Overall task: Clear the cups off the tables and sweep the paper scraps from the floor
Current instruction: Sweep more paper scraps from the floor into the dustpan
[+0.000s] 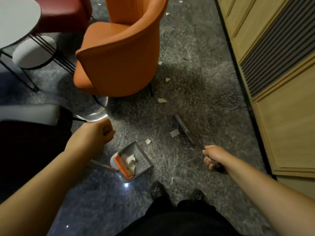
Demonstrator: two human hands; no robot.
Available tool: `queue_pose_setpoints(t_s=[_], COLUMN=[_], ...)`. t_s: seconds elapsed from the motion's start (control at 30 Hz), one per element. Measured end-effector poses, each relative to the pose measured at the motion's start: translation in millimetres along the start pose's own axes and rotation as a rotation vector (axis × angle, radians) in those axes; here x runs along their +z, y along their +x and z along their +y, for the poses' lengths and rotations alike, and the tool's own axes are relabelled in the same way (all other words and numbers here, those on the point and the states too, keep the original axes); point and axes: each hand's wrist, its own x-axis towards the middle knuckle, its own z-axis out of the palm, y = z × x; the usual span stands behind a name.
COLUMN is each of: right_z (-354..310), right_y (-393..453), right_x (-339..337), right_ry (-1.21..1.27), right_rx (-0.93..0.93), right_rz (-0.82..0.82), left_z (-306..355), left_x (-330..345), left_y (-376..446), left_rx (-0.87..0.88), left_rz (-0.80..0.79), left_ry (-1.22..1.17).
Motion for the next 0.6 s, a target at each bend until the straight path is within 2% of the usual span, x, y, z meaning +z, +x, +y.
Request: queue_pose_setpoints(t_s=[0.27,0.6], right_z=[-18,-7], right_y=[12,-2], right_x=[36,100], right_ry=[-0.113,-0.33], right_rx=[0.089,0.136], right_rz=[-0.046,-0.238], left_z=[-29,-51], left_x=[2,12], left_y=[23,12], left_rx=[0.03,0.03], left_rz=[0.073,0.147], left_ry=[0.03,0.045])
